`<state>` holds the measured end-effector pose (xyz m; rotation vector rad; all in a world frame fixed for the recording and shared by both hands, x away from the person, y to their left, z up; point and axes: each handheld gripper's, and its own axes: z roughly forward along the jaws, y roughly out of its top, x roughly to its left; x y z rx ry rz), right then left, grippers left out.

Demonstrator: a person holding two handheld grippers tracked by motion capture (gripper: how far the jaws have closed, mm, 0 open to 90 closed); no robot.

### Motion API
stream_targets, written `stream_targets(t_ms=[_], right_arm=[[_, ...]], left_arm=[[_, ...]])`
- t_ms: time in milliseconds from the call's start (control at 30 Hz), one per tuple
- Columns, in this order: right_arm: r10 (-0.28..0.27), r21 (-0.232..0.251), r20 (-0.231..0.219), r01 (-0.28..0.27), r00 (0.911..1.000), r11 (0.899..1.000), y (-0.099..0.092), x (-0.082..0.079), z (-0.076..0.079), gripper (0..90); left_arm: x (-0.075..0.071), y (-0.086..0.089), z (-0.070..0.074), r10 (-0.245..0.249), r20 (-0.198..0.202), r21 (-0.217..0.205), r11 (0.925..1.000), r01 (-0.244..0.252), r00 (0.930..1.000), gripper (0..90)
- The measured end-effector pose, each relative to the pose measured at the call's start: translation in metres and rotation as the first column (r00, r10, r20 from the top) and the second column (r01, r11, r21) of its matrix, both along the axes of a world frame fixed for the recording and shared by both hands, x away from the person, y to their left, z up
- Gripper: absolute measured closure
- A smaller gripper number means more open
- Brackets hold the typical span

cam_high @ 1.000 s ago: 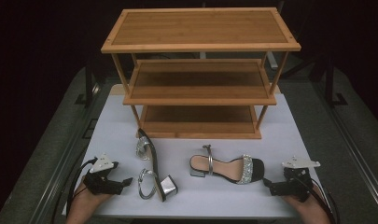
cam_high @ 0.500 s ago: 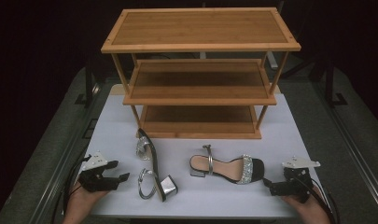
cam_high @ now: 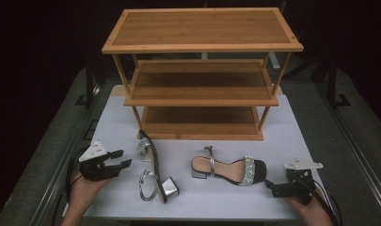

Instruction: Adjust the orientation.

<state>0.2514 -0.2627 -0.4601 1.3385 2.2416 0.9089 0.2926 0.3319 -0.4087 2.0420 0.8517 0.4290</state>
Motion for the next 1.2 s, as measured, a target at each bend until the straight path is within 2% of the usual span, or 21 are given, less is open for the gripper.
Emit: stream_targets(t_ms=[167,567,700,733,833,933,1000,1033,1200], right_arm=[[0.0,0.0,0.0,0.0,1.0,1.0,0.0,0.0,0.0,0.0],[0.0,0.0,0.0,0.0,1.0,1.0,0.0,0.0,0.0,0.0],[0.001,0.0,0.001,-0.001,1.0,1.0,0.0,0.0,0.0,0.0],[0.001,0.0,0.001,-0.001,1.0,1.0,0.0,0.0,0.0,0.0],[0.001,0.0,0.001,-0.001,1.0,1.0,0.0,0.0,0.0,0.0],[0.001,0.0,0.0,-0.001,1.0,1.0,0.0,0.0,0.0,0.0],[0.001,0.0,0.001,-0.001,1.0,1.0,0.0,0.0,0.0,0.0],[0.001,0.0,0.0,-0.001,1.0,1.0,0.0,0.0,0.0,0.0],[0.0,0.001,0.0,0.0,1.0,1.0,0.0,0.0,0.0,0.0]], left_arm=[[0.01,-0.009,0.002,-0.007,0.026,0.008,1.0,0.006,0.9996,44.3],[0.025,-0.031,-0.001,-0.055,0.043,0.034,0.998,0.053,0.9976,43.0],[0.028,-0.033,-0.004,-0.06,0.043,0.032,0.9978,0.058,0.9973,48.6],[0.029,-0.033,-0.004,-0.068,0.043,0.028,0.9974,0.067,0.9968,54.2],[0.03,-0.034,-0.004,-0.073,0.048,0.03,0.997,0.072,0.9961,62.4],[0.03,-0.035,-0.002,-0.07,0.046,0.026,0.9973,0.069,0.9965,64.4],[0.029,-0.037,0.001,-0.067,0.041,0.043,0.9969,0.065,0.9969,65.9],[0.028,-0.038,0.003,-0.064,0.031,0.051,0.9968,0.062,0.9975,68.5],[0.025,-0.041,0.006,-0.055,0.002,0.049,0.9973,0.055,0.9985,68.9]])
